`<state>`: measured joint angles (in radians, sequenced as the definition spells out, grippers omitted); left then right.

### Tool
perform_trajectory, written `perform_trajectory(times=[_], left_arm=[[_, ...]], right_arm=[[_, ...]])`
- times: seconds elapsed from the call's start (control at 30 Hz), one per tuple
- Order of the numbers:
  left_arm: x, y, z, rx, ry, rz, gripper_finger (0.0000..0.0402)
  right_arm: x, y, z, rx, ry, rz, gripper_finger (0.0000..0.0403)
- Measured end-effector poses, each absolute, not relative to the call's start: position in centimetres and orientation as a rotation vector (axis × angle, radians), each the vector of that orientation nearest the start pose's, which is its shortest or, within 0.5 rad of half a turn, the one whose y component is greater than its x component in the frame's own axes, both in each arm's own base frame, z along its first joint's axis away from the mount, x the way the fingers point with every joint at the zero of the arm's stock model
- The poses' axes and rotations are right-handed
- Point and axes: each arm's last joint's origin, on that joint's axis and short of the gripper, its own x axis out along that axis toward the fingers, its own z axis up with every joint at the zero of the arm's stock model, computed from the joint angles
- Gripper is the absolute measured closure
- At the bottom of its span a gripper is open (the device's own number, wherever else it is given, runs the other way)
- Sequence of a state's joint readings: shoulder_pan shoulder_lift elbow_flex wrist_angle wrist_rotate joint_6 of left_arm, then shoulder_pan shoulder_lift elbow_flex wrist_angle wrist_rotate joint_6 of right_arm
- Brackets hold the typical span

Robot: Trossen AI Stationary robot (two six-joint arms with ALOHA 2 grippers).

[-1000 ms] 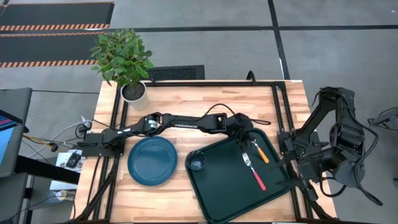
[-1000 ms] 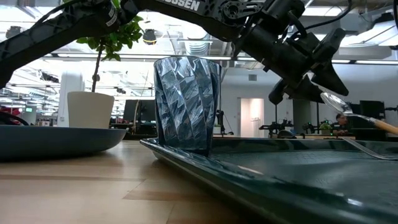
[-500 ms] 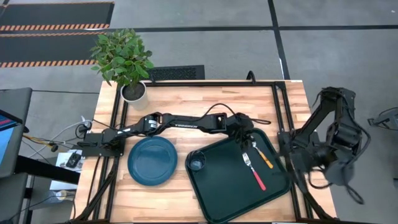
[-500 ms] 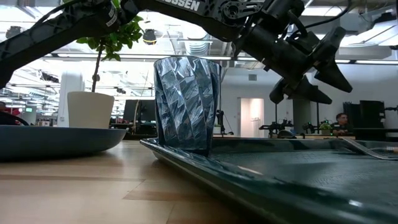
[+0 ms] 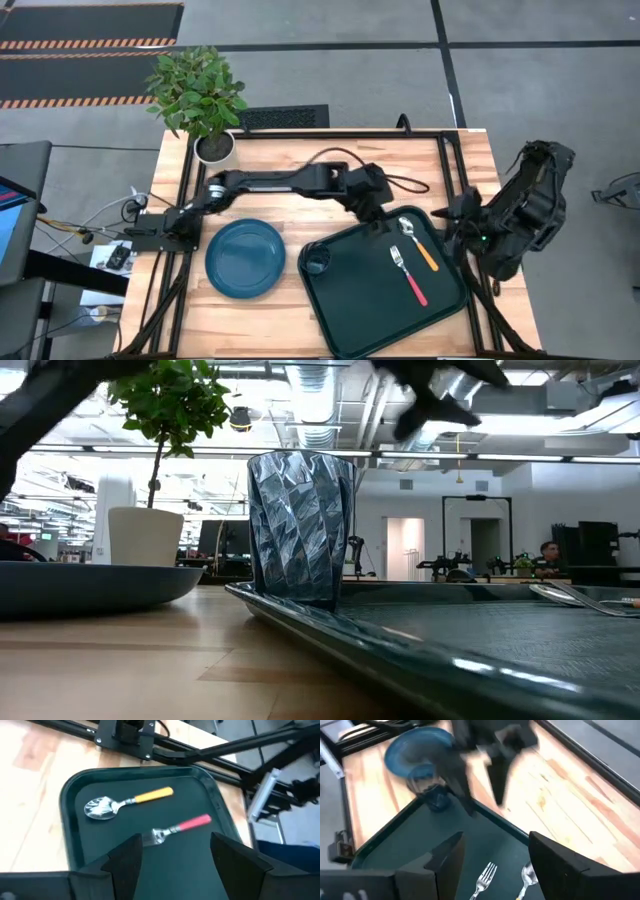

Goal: Pick and place plate/cup/fork/spoon on tray
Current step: Put the yellow spoon to the right of the pink fork on the black tray

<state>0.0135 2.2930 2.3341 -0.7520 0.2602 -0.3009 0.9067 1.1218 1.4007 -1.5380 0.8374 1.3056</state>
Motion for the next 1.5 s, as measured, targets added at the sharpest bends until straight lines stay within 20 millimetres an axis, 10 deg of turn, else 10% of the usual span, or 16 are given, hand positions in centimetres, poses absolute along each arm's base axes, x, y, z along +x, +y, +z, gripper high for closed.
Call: perform_trajectory(times=[0.27, 0.53, 0.83, 1.5], left_arm=[[43.1, -6.0, 40.5, -0.192, 0.673, 0.001, 0.0182], [36.1, -12.6, 45.5, -0.107, 0.55, 0.125, 0.0182], [33.4, -17.0, 46.1, -0.004, 0.458, 0.248, 0.0182], [33.1, -16.8, 45.6, -0.057, 0.498, 0.287, 0.0182]], right_arm=[[13.1, 8.3, 31.3, 0.3, 0.902, -0.719, 0.0165], [14.0, 6.7, 23.6, 0.423, 1.203, -0.774, 0.0182], [13.9, 5.0, 18.0, 0.53, 1.319, -0.764, 0.0184], [15.6, 3.6, 16.5, 0.585, 1.254, -0.735, 0.0193]])
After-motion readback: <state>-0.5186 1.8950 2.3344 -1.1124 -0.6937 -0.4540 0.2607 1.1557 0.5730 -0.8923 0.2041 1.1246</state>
